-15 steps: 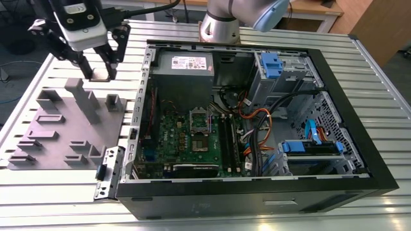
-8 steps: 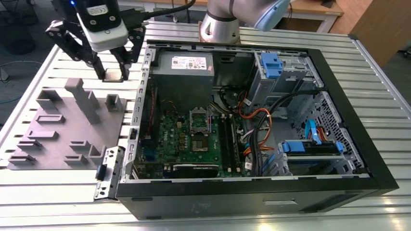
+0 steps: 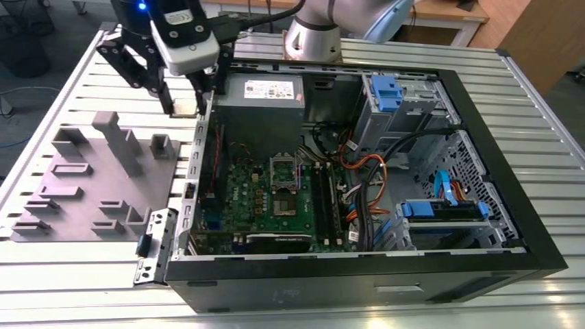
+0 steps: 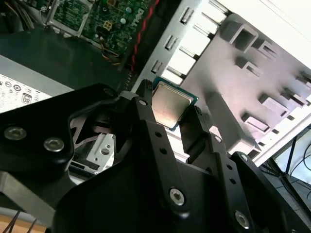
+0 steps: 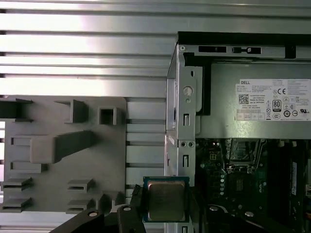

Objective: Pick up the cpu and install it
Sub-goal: 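Place the cpu into insertion slot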

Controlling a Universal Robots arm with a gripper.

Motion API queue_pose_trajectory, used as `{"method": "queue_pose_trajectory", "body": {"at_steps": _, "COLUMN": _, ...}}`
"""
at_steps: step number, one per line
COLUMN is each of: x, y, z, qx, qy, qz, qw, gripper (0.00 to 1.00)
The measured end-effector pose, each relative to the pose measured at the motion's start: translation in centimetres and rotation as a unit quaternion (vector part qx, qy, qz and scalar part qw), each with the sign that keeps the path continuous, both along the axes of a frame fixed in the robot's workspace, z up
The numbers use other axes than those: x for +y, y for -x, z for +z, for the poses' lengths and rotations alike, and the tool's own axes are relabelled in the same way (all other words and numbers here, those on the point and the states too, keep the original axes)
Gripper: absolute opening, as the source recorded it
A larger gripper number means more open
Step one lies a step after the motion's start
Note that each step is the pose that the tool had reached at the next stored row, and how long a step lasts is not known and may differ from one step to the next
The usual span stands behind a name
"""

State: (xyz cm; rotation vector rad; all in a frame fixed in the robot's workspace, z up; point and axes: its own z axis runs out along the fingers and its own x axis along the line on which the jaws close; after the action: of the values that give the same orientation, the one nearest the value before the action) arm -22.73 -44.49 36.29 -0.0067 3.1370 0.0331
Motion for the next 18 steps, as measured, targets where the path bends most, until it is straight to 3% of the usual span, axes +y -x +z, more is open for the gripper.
{"method": "queue_pose_trajectory", "body": {"at_steps": 18, "x": -0.06, "y": -7.61, "z": -0.04, "qx": 0.0007, "qy": 0.0, "qz": 0.0, "qw": 1.0, "gripper": 0.47}}
